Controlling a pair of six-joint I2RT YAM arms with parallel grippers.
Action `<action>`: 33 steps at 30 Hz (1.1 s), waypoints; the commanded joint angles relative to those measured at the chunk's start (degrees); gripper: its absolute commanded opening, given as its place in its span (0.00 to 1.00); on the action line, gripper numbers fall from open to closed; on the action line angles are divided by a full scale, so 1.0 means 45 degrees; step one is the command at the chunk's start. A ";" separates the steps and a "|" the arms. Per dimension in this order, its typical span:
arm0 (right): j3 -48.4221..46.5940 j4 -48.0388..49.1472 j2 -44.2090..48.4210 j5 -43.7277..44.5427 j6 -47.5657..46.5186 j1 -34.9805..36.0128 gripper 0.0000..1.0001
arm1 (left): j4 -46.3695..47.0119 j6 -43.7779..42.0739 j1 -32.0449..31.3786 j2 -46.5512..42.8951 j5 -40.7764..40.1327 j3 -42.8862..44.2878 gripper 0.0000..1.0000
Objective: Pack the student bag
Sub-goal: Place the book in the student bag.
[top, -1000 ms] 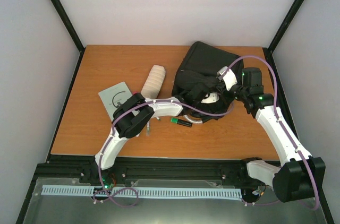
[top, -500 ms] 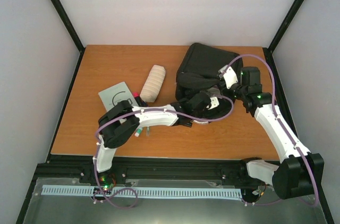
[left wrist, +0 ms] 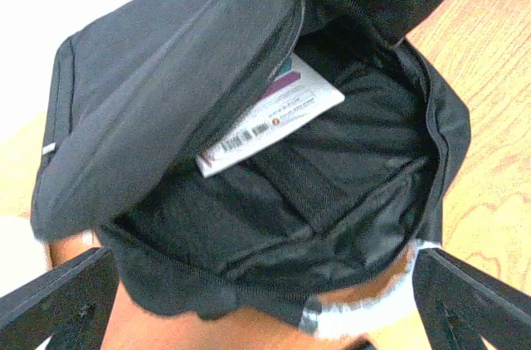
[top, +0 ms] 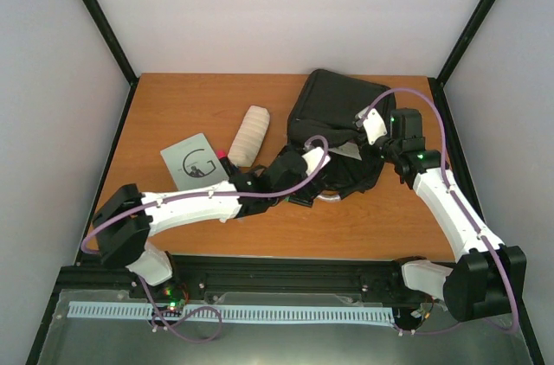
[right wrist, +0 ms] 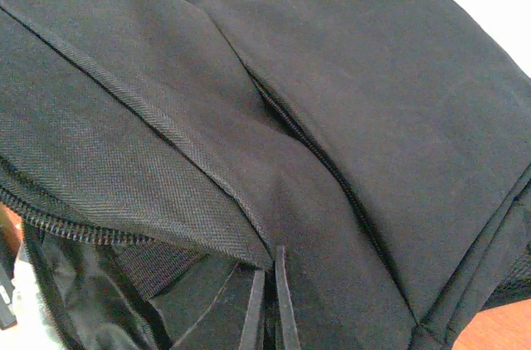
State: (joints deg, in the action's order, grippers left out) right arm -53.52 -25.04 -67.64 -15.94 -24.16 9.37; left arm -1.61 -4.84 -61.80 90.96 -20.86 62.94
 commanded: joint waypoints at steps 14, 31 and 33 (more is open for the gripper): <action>0.0174 0.0408 -0.0241 0.0020 -0.0338 -0.0213 0.03 | -0.8123 1.0544 0.4216 -0.1833 -0.2751 -0.0576 1.00; -0.0985 -0.4010 0.0065 -0.1451 -0.3469 -0.0519 0.38 | -0.7761 1.1105 0.8873 -0.4445 0.0747 -0.2074 1.00; -0.1251 -0.4518 0.0284 -0.2261 -0.3580 -0.0500 0.48 | -0.7707 1.1055 0.9457 -0.4243 0.1388 -0.1947 1.00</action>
State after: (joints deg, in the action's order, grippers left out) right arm -55.53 -38.98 -69.47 -18.85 -37.06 7.35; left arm -38.02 44.99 -23.42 71.09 -21.50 52.56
